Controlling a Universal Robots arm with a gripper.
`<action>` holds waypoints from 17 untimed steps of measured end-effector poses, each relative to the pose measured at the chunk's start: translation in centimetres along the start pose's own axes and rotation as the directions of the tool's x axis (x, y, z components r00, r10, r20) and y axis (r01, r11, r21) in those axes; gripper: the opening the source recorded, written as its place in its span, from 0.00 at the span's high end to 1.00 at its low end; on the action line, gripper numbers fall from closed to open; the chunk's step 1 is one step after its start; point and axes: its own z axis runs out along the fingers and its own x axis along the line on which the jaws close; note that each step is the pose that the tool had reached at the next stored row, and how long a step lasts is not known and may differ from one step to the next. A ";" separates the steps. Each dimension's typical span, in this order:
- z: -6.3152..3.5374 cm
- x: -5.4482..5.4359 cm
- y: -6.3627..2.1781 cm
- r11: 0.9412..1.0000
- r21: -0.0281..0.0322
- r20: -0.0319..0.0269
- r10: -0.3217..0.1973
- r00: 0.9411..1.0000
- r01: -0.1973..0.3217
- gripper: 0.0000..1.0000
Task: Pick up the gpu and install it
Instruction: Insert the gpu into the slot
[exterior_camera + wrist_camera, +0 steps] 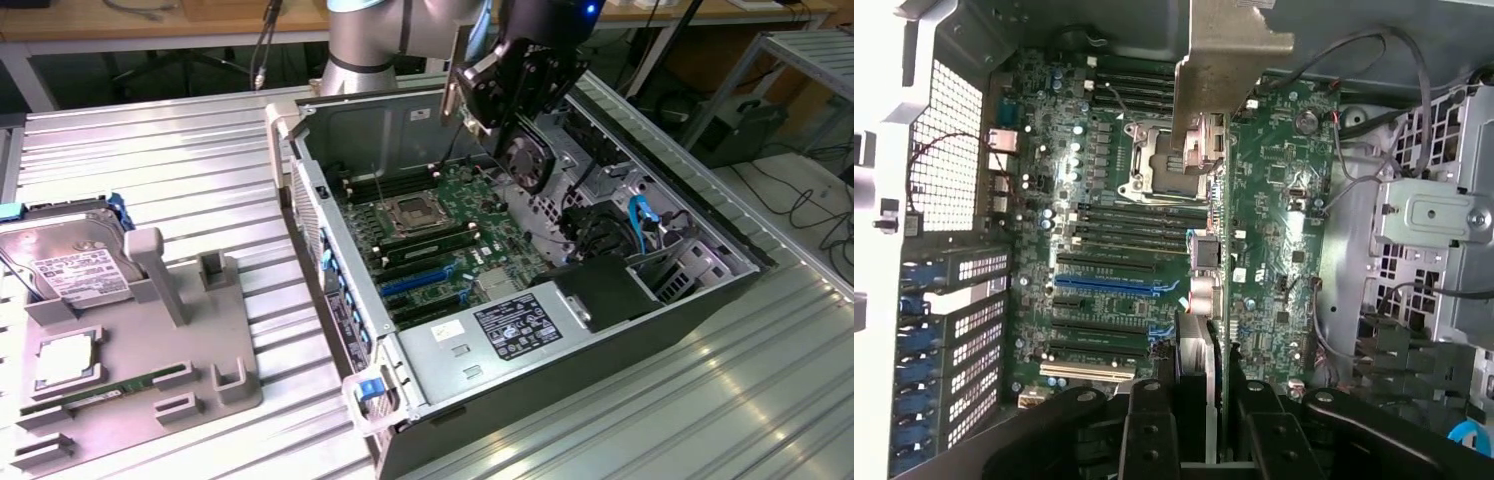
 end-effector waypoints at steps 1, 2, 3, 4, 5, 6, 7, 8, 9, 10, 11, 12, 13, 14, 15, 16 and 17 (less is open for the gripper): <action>0.00 0.0 0.00 1.000 0.000 0.000 -0.006 1.000 0.006 0.72; 0.00 0.0 0.00 1.000 0.000 0.000 -0.012 1.000 0.012 0.72; 0.00 0.0 0.00 1.000 -0.001 0.000 -0.019 1.000 0.019 0.72; 0.00 0.0 0.00 1.000 -0.001 -0.001 -0.024 1.000 0.024 0.72; 0.00 0.0 0.00 1.000 -0.001 -0.001 -0.031 1.000 0.031 0.72; 0.00 0.0 0.00 0.999 -0.001 -0.001 -0.038 0.999 0.038 0.72; 0.00 0.0 0.00 0.999 -0.001 -0.001 -0.044 0.999 0.044 0.72; 0.00 0.0 0.00 0.999 -0.001 -0.001 -0.054 0.999 0.054 0.72; 0.00 0.0 0.00 0.998 -0.002 -0.001 -0.060 0.998 0.060 0.72; 0.00 0.0 0.00 0.998 -0.002 -0.002 -0.067 0.998 0.067 0.72; 0.00 0.0 0.00 0.997 -0.002 -0.002 -0.072 0.997 0.072 0.72; 0.00 0.0 0.00 0.997 -0.002 -0.002 -0.080 0.997 0.080 0.72; 0.00 0.0 0.00 0.996 -0.002 -0.002 -0.087 0.996 0.087 0.72; 0.00 0.0 0.00 0.996 -0.003 -0.002 -0.091 0.996 0.091 0.72; 0.00 0.0 0.00 0.995 -0.003 -0.002 -0.096 0.995 0.096 0.72; 0.00 0.0 0.00 0.995 -0.003 -0.002 -0.102 0.995 0.102 0.72; 0.00 0.0 0.00 0.994 -0.003 -0.002 -0.105 0.994 0.105 0.72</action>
